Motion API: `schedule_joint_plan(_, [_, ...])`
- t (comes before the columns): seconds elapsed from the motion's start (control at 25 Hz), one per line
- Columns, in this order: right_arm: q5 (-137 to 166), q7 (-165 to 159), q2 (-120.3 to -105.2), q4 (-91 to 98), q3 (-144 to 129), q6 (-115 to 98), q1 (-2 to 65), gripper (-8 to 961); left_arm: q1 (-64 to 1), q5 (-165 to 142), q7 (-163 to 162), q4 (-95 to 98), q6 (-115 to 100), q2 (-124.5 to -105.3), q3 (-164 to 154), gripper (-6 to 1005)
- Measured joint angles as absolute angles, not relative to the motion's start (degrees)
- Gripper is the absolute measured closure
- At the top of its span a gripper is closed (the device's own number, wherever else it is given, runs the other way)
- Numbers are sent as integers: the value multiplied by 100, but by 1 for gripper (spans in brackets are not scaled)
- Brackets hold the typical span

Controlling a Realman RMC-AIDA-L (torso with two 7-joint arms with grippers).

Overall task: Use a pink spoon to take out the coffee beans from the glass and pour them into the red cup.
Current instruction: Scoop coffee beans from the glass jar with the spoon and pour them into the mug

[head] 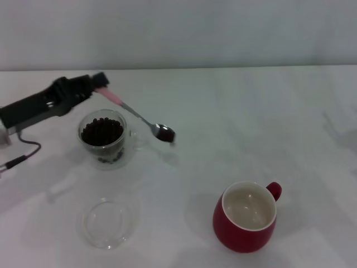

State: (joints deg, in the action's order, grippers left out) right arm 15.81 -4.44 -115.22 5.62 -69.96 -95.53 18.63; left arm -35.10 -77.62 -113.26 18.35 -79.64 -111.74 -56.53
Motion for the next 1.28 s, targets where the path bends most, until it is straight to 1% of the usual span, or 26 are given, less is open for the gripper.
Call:
schedule_joint_plan(0.28, [1581,-449,-11522,549,-6996,-9558,1844,167,-3732,-7769,-11432,1838,-8254,-11211,-5971,866])
schedule_joint_plan(0.8, [1582,-457,-11522,530,-6996,-9598,1793,167,-4311,-8061,-11573,1870,-8301,-11451,-6481,867])
schedule_joint_plan(1.04, [1582,-457,-11522,524,-6998,-9644,1745,167,-4530,-8368,-11574,1901,-8168,-11521,-6496,866])
schedule_joint_plan(1.28, [1582,-457,-11522,447,-7001,-9704,1730,167,-4777,-8893,-11572,2206,-7905,-11673,-6505,865])
